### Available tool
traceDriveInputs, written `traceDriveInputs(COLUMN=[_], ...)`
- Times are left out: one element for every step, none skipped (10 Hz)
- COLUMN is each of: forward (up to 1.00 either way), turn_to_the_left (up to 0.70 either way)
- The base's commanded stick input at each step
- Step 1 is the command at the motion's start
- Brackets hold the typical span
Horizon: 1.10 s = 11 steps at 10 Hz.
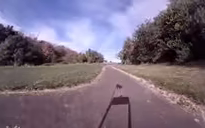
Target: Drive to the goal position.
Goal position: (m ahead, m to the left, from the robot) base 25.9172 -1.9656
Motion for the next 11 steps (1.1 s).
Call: traceDriveInputs(forward=[0.70, 0.70, 0.70, 0.70, 0.70, 0.70, 0.70, 0.70, 0.70, 0.70, 0.70], turn_to_the_left=[-0.14, -0.14, -0.14, -0.14, -0.14, -0.14, -0.14, -0.14, -0.14, -0.14, -0.14])
